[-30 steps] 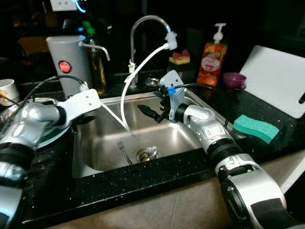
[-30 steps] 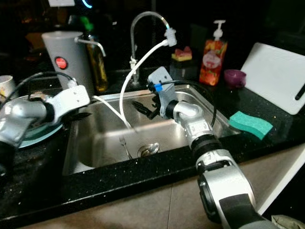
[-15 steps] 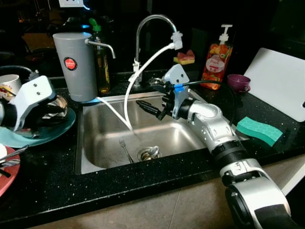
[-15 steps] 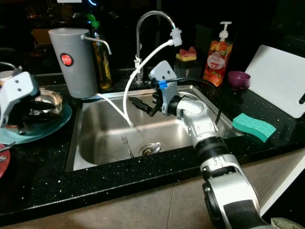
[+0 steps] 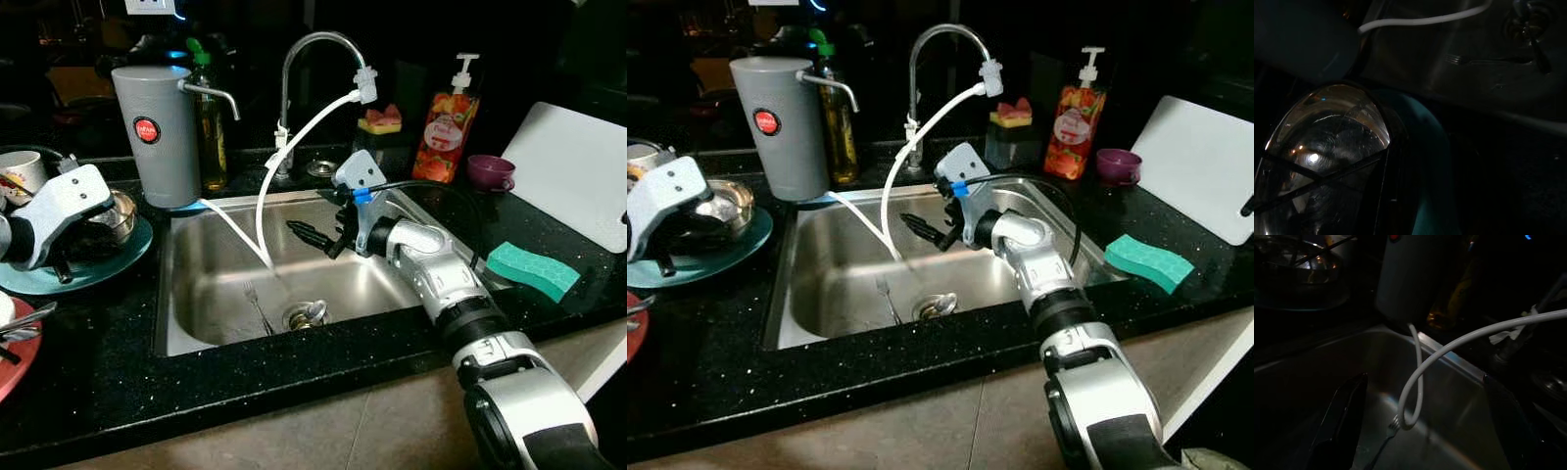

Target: Kitchen organization

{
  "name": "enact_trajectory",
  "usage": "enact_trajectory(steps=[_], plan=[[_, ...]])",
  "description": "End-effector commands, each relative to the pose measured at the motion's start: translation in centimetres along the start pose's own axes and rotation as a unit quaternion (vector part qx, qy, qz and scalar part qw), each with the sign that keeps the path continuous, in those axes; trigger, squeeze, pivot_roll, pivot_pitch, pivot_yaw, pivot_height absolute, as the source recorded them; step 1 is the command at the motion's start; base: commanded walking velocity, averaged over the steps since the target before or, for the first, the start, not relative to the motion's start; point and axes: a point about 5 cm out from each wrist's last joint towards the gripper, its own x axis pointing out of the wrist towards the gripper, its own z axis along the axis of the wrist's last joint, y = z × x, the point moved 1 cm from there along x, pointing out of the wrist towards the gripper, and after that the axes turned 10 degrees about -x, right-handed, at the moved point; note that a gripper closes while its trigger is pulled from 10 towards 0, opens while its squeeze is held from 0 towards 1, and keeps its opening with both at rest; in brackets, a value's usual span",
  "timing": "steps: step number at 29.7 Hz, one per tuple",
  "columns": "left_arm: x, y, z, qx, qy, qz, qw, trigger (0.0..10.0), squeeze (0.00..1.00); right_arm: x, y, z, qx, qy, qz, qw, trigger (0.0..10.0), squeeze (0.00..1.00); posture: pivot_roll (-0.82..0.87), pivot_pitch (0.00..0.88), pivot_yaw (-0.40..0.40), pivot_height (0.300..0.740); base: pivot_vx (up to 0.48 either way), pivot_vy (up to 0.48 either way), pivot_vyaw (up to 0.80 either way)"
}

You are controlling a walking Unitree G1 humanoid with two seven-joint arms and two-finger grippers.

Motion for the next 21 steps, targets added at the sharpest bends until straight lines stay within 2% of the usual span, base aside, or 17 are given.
enact_trajectory(steps=[1, 3, 4, 5, 6, 14, 18, 19, 21], plan=[[-0.3, 0.4, 0.2, -0.015, -0.004, 0.0, 1.0, 10.0, 0.0, 0.0, -0.5, 0.5, -0.01, -0.004, -0.006, 1.0, 10.0, 0.0, 0.13, 0.05, -0.063, 0.74, 0.0, 0.0, 0.0], [-0.4, 0.5, 0.3, -0.018, -0.008, -0.001, 1.0, 10.0, 0.0, 0.0, -0.5, 0.5, -0.01, -0.004, -0.006, 1.0, 10.0, 0.0, 0.13, 0.05, -0.063, 0.74, 0.0, 0.0, 0.0], [-0.6, 0.5, 0.5, -0.021, -0.013, -0.005, 1.0, 10.0, 0.05, 0.0, -0.6, 0.6, -0.01, -0.005, -0.007, 1.0, 10.0, 0.0, 0.13, 0.054, -0.063, 0.74, 0.0, 0.0, 0.0], [-0.6, 0.5, 0.5, -0.021, -0.013, -0.005, 1.0, 10.0, 0.05, 0.0, -0.6, 0.6, -0.01, -0.005, -0.007, 1.0, 10.0, 0.0, 0.13, 0.054, -0.063, 0.74, 0.0, 0.0, 0.0], [-0.8, 0.7, 0.7, -0.023, -0.017, -0.006, 1.0, 10.0, 1.0, 0.0, -0.7, 0.7, -0.01, -0.006, -0.008, 1.0, 10.0, 0.0, 0.13, 0.055, -0.065, 0.74, 0.0, 0.0, 0.0], [-1.5, 2.2, 1.7, -0.034, -0.035, 0.026, 0.998, 10.0, 1.0, 0.4, -1.0, 1.3, -0.012, -0.013, -0.014, 1.0, 10.0, 0.0, 0.13, 0.057, -0.066, 0.74, 0.0, 0.0, 0.0], [-1.8, 2.8, 1.6, -0.033, -0.022, 0.048, 0.998, 10.0, 1.0, 0.6, -1.1, 1.8, -0.012, -0.019, -0.017, 1.0, 10.0, 0.0, 0.13, 0.056, -0.065, 0.74, 0.0, 0.0, 0.0], [-1.8, 2.8, 1.4, -0.03, -0.015, 0.052, 0.998, 10.0, 0.0, 0.6, -1.1, 1.8, -0.012, -0.02, -0.017, 1.0, 10.0, 0.0, 0.13, 0.056, -0.065, 0.74, 0.0, 0.0, 0.0], [-1.9, 2.8, 1.0, -0.029, -0.002, 0.053, 0.998, 10.0, 0.0, 0.6, -1.2, 1.8, -0.011, -0.019, -0.018, 1.0, 10.0, 0.0, 0.13, 0.056, -0.064, 0.74, 0.0, 0.0, 0.0]])
